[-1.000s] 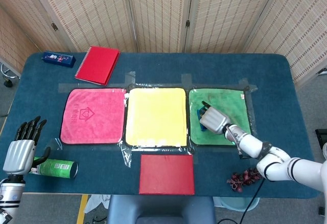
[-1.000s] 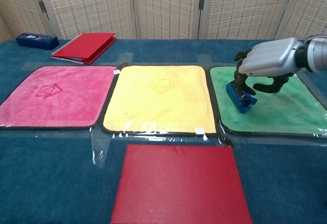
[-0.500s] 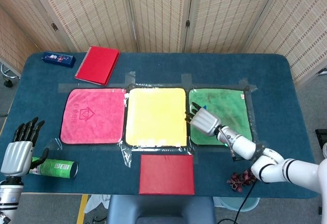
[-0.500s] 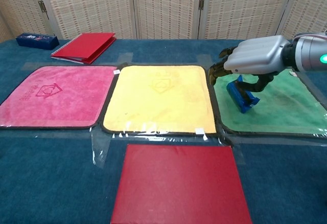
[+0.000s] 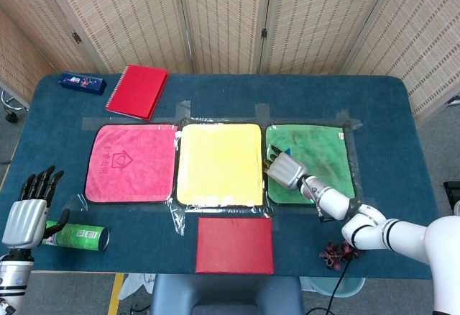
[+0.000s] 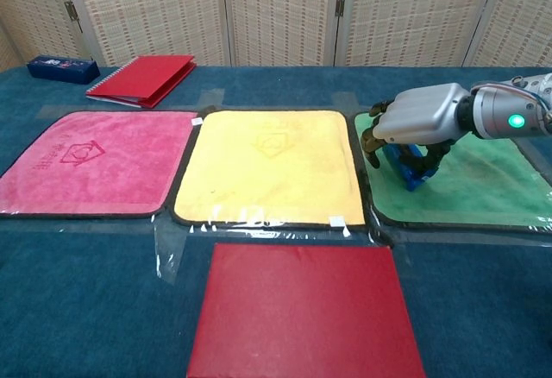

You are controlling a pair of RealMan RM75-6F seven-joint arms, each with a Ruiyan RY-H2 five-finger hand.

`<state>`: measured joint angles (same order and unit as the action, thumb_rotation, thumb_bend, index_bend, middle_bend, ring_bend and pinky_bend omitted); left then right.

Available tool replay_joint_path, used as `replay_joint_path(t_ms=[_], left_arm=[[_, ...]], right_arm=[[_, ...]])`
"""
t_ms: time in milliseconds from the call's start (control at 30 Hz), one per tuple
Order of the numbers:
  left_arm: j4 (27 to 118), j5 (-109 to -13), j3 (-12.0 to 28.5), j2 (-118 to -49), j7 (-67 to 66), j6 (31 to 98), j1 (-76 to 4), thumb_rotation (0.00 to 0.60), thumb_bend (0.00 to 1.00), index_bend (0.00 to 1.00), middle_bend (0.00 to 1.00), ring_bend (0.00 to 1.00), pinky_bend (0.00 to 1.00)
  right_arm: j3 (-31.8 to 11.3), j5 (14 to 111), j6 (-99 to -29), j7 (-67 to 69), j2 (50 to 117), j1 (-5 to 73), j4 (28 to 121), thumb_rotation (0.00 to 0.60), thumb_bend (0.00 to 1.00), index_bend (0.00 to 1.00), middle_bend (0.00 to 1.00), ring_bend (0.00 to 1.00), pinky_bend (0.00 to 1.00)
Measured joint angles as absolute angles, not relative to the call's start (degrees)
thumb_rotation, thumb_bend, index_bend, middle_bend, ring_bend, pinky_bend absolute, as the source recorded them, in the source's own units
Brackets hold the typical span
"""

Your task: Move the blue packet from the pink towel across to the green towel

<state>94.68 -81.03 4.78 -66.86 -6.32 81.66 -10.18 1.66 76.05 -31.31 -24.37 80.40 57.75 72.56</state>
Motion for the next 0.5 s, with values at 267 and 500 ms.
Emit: replay_joint_path(t_ms=[267, 500], left_arm=[[94.4, -81.1, 4.9, -66.9, -5.9, 81.8, -10.1, 0.600, 0.45, 0.00, 0.00, 0.00, 0.00], [94.1, -81.2, 4.9, -67.3, -5.9, 81.5, -10.2, 0.600, 0.45, 0.00, 0.00, 0.00, 0.00]], right_arm=[[2.9, 76.1, -30.9, -26.2, 79.3, 57.6, 73.1, 0.600, 0.68, 0.46, 0.30, 0.18, 0.03], [3.9, 75.5, -32.0, -27.2, 76.1, 56.1, 74.7, 0.600, 0.68, 0.47, 0.31, 0.19, 0.03]])
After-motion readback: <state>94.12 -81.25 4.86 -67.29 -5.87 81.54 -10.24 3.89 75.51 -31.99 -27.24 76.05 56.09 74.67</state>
